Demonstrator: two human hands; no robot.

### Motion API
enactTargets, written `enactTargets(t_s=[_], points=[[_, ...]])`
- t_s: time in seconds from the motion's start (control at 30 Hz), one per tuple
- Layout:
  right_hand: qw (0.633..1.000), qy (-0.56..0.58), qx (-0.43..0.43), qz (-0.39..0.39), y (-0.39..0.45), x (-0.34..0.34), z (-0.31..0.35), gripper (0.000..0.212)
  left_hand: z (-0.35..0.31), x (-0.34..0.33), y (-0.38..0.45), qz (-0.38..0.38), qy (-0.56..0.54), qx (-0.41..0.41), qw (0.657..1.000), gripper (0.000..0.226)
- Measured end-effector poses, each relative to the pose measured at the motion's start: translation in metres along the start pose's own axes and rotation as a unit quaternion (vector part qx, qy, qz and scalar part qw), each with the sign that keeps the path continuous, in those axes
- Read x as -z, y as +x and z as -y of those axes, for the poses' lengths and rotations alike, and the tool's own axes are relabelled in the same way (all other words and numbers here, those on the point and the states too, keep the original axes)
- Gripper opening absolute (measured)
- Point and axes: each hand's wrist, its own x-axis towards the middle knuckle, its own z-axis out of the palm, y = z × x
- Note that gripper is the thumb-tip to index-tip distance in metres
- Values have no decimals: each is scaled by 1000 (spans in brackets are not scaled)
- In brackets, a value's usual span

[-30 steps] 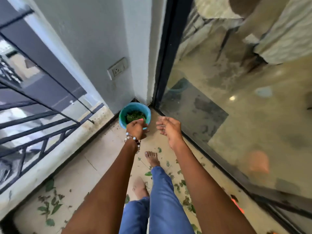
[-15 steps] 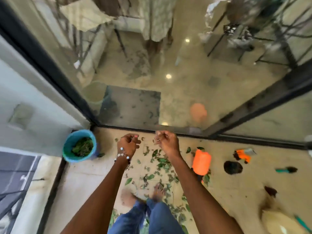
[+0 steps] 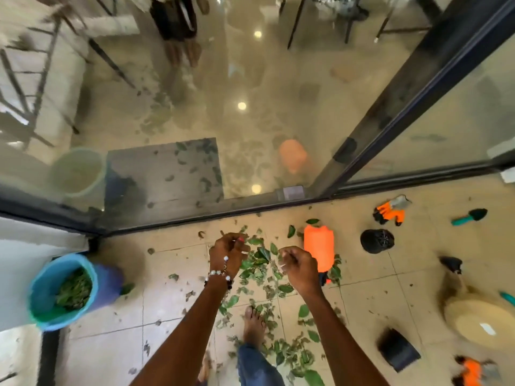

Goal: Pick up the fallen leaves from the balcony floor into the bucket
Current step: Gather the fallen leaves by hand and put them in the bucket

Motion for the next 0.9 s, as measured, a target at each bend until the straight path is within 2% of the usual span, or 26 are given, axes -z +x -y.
enactTargets(t_s=[0.2, 0.27, 0.33, 0.43, 0.5, 0.6, 0.7, 0.83, 0.9], points=[[999, -30, -32, -26, 89, -33, -142, 16, 116, -47, 103, 58, 87, 10, 994, 24], [998, -33, -37, -42, 119, -48, -183, 16, 159, -61, 145, 78, 179, 18, 981, 15], [996, -60, -44, -47, 151, -68, -233, 17, 206, -76, 186, 93, 260, 10, 961, 15], [991, -118, -65, -7, 204, -98, -299, 28, 261, -100, 240, 116, 271, -33, 955, 20], [985, -160, -65, -8, 238, -113, -339, 40, 295, -114, 275, 128, 228, -49, 964, 23], [971, -226, -51, -59, 279, -125, -388, 50, 330, -134, 327, 141, 249, -93, 954, 29], [960, -250, -43, -118, 308, -134, -426, 54, 353, -150, 367, 174, 239, -97, 951, 39], [941, -292, 12, -171, 332, -137, -442, 66, 353, -169, 386, 193, 246, -136, 940, 26], [929, -325, 46, -172, 336, -137, -442, 69, 354, -175, 389, 205, 247, -144, 936, 22]])
